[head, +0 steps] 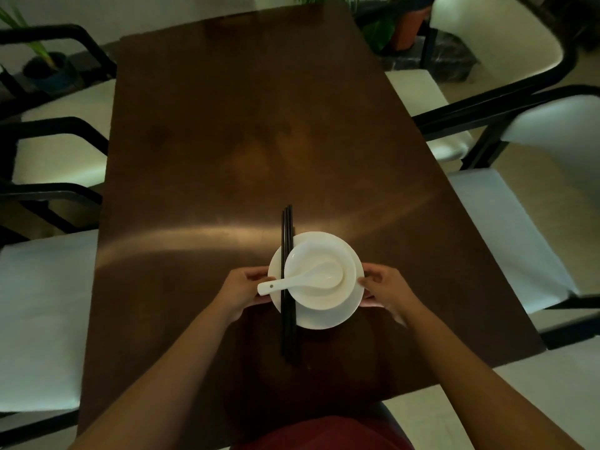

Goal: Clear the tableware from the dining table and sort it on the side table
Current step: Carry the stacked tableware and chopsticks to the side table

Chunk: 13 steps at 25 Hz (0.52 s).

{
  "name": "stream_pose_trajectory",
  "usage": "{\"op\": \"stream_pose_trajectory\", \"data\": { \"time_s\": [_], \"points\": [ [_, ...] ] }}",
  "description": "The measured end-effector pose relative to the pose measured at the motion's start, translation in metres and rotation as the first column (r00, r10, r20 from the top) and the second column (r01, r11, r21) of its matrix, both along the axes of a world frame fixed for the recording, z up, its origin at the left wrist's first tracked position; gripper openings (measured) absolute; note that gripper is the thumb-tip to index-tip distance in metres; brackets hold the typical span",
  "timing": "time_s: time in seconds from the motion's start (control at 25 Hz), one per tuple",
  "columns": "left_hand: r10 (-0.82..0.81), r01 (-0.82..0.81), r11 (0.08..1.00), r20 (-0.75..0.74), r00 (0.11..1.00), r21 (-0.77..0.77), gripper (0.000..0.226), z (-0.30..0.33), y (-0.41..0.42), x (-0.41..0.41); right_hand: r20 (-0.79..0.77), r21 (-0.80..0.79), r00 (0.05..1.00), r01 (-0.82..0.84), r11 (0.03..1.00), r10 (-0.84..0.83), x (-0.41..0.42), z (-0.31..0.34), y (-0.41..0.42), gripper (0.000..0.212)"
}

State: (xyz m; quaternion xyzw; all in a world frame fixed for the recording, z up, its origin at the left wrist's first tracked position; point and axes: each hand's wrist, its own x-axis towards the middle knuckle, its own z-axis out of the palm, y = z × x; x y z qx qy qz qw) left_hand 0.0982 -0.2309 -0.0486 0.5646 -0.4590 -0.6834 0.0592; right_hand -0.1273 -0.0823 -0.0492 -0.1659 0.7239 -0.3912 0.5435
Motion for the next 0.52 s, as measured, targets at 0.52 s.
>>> {"op": "stream_pose_trajectory", "data": {
  "time_s": [0.52],
  "points": [
    [-0.318, 0.314, 0.948, -0.139, 0.938, -0.050, 0.021, 0.051, 0.072, -0.124, -0.087, -0.070, 0.954, 0.283, 0.957, -0.288, -0.077, 0.071, 0.144, 0.031]
  ]
}}
